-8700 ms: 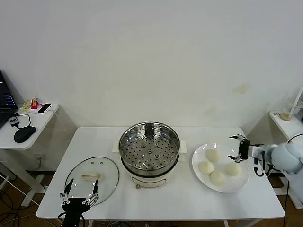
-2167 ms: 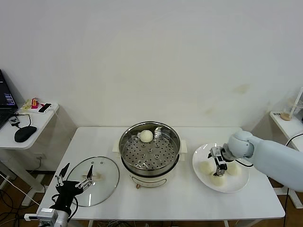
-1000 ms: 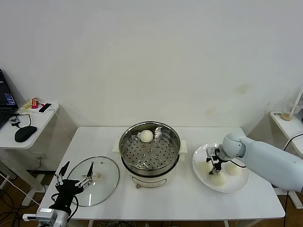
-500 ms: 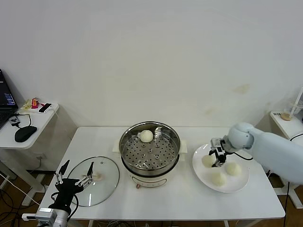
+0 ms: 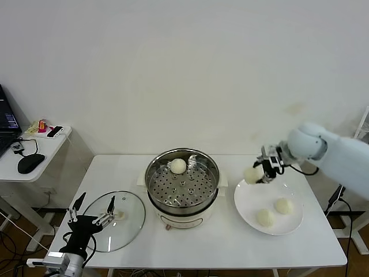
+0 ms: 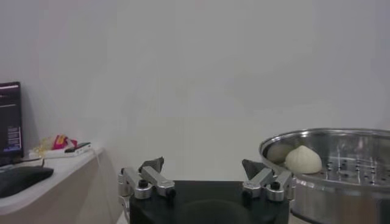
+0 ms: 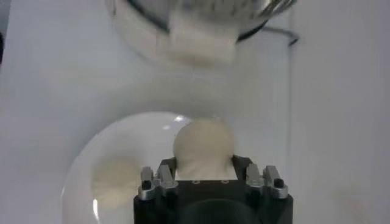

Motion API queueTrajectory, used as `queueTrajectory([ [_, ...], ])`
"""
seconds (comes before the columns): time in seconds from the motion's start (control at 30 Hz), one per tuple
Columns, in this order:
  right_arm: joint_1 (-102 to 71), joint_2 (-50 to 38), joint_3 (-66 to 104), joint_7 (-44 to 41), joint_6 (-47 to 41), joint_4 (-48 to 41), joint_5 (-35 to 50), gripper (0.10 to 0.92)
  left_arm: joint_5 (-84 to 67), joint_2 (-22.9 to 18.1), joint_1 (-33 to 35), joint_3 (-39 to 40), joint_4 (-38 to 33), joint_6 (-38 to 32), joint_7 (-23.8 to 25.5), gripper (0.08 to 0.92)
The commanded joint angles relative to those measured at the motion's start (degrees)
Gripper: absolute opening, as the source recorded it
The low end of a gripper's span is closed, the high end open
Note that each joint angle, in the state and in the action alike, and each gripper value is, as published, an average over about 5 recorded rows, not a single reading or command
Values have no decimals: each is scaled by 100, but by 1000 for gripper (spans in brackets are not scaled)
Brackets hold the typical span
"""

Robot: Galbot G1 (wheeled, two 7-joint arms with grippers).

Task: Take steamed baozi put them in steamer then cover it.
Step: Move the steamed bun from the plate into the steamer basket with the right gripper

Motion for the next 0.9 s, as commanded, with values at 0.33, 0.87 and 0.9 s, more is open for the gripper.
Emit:
queueTrajectory([
  [0.33, 679, 2967, -623, 776, -1030, -765, 1916, 594, -6, 60, -63, -85, 54, 0, 7, 823],
  [0.87, -472, 4066, -646, 1102, -1479, -1934, 1964, 594, -32, -72, -100, -169, 15, -5, 9, 823],
  [0.9, -504, 4089, -638, 1108, -1484, -1964, 1958, 594, -32, -72, -102, -166, 18, -5, 10, 823],
])
